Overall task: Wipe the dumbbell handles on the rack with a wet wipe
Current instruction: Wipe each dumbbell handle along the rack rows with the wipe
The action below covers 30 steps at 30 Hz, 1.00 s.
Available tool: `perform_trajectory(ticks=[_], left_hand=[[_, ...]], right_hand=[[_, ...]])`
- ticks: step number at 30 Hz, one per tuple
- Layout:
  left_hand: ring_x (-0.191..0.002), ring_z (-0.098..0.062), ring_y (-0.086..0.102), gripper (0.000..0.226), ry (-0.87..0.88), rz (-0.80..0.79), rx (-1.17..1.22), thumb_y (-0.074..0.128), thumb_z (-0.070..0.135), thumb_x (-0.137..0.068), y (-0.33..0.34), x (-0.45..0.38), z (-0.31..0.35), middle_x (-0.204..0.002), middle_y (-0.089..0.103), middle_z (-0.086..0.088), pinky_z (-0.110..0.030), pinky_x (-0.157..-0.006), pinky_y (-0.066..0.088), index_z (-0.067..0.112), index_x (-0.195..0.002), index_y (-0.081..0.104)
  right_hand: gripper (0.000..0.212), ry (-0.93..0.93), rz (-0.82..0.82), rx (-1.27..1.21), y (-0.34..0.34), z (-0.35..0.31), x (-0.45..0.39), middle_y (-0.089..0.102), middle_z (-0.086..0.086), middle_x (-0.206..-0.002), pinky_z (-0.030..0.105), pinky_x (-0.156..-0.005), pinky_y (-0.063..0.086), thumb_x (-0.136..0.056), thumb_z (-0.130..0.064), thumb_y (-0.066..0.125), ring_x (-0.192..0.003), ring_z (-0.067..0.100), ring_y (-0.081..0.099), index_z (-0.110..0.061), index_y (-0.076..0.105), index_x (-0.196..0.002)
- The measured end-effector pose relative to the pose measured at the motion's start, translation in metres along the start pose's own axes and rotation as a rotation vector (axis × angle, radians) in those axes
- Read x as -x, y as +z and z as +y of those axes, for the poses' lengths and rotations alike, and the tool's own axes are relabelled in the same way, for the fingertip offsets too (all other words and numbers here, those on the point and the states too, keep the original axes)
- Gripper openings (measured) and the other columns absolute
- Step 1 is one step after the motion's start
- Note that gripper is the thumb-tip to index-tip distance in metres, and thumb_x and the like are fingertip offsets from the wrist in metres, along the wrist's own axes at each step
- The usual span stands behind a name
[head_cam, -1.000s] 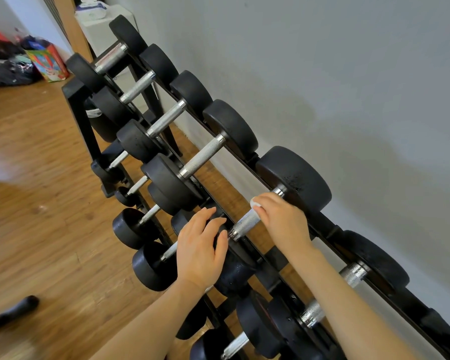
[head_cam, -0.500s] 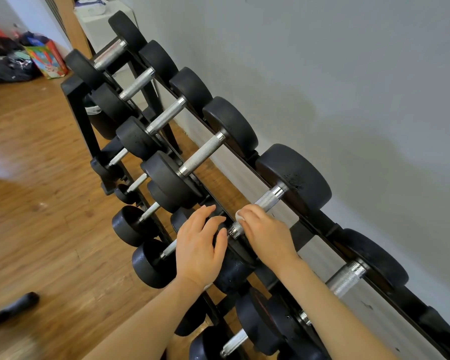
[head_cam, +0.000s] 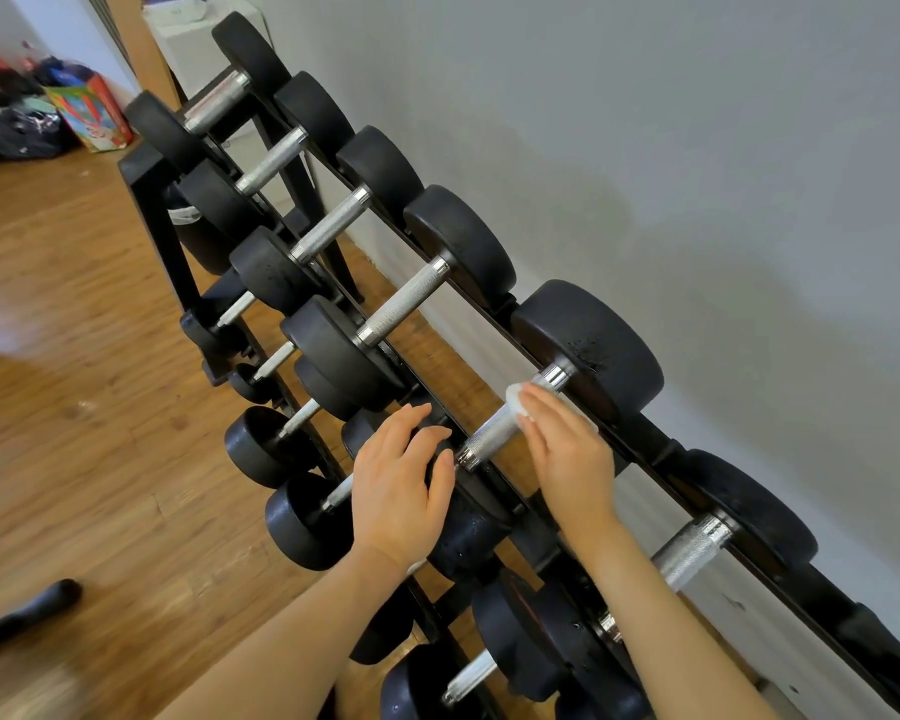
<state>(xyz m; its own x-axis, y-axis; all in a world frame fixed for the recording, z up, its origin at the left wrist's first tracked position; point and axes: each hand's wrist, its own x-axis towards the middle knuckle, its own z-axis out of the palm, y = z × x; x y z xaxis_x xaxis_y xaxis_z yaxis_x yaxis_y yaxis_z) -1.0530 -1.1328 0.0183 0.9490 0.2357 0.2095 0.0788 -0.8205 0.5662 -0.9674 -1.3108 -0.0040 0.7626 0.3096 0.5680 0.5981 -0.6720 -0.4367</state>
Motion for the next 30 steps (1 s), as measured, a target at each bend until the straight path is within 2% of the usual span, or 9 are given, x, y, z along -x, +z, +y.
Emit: perform_trajectory(ticks=[2, 6, 12, 17, 21, 26, 30], left_hand=[[-0.130, -0.020, 0.048, 0.042, 0.000, 0.003, -0.002, 0.036, 0.039, -0.097, 0.000, 0.000, 0.000, -0.134, 0.059, 0.001, -0.042, -0.105, 0.038, 0.019, -0.112, 0.070], [-0.130, -0.022, 0.049, 0.043, 0.003, 0.004, -0.003, 0.036, 0.040, -0.098, -0.001, 0.000, 0.001, -0.133, 0.059, 0.000, -0.046, -0.105, 0.042, 0.018, -0.112, 0.070], [-0.129, -0.021, 0.049, 0.043, 0.016, 0.011, -0.007, 0.036, 0.039, -0.098, 0.000, 0.000, 0.000, -0.132, 0.060, 0.000, -0.043, -0.104, 0.040, 0.018, -0.112, 0.070], [-0.129, -0.019, 0.047, 0.043, 0.017, 0.013, -0.009, 0.036, 0.039, -0.098, 0.000, -0.001, -0.001, -0.132, 0.060, 0.000, -0.041, -0.104, 0.038, 0.018, -0.112, 0.070], [-0.128, -0.021, 0.050, 0.043, 0.023, 0.012, -0.015, 0.036, 0.038, -0.098, -0.001, -0.001, 0.001, -0.131, 0.060, -0.001, -0.042, -0.104, 0.039, 0.017, -0.111, 0.070], [-0.128, -0.019, 0.048, 0.043, 0.032, 0.016, -0.016, 0.036, 0.038, -0.098, -0.001, -0.002, 0.000, -0.131, 0.061, -0.001, -0.039, -0.104, 0.037, 0.016, -0.112, 0.070], [-0.127, -0.021, 0.049, 0.043, 0.028, 0.015, -0.019, 0.036, 0.038, -0.098, -0.001, -0.001, 0.001, -0.131, 0.061, -0.002, -0.040, -0.105, 0.038, 0.016, -0.112, 0.070]], right_hand=[[0.033, 0.011, 0.015, -0.014, 0.006, -0.003, 0.002, 0.066, 0.011, -0.123, 0.031, -0.093, 0.053, -0.094, -0.019, 0.055, -0.115, 0.020, 0.062, -0.002, 0.064, -0.121], [0.032, -0.115, -0.085, 0.050, 0.016, -0.006, 0.014, 0.066, 0.009, -0.123, 0.031, -0.081, 0.060, -0.090, -0.017, 0.064, -0.109, 0.019, 0.066, -0.004, 0.067, -0.119], [0.033, -0.025, 0.095, 0.053, 0.014, -0.007, 0.008, 0.067, 0.009, -0.121, 0.029, -0.087, 0.054, -0.095, -0.023, 0.053, -0.111, 0.020, 0.064, -0.003, 0.067, -0.117], [0.034, -0.078, 0.099, 0.160, 0.012, 0.001, 0.012, 0.066, 0.006, -0.124, 0.030, -0.077, 0.053, -0.102, -0.029, 0.046, -0.097, 0.020, 0.061, -0.008, 0.069, -0.117], [0.029, -0.057, 0.125, 0.204, 0.010, 0.008, 0.008, 0.066, 0.003, -0.124, 0.033, -0.083, 0.049, -0.099, -0.026, 0.054, -0.106, 0.022, 0.058, -0.011, 0.069, -0.117], [0.023, -0.062, 0.201, 0.221, 0.011, 0.007, 0.010, 0.070, 0.003, -0.115, 0.045, -0.095, 0.047, -0.097, -0.022, 0.061, -0.116, 0.023, 0.054, -0.008, 0.072, -0.111], [0.024, -0.063, 0.151, 0.114, 0.014, 0.007, 0.011, 0.070, 0.008, -0.112, 0.038, -0.094, 0.051, -0.096, -0.018, 0.060, -0.112, 0.022, 0.059, -0.003, 0.072, -0.110]])
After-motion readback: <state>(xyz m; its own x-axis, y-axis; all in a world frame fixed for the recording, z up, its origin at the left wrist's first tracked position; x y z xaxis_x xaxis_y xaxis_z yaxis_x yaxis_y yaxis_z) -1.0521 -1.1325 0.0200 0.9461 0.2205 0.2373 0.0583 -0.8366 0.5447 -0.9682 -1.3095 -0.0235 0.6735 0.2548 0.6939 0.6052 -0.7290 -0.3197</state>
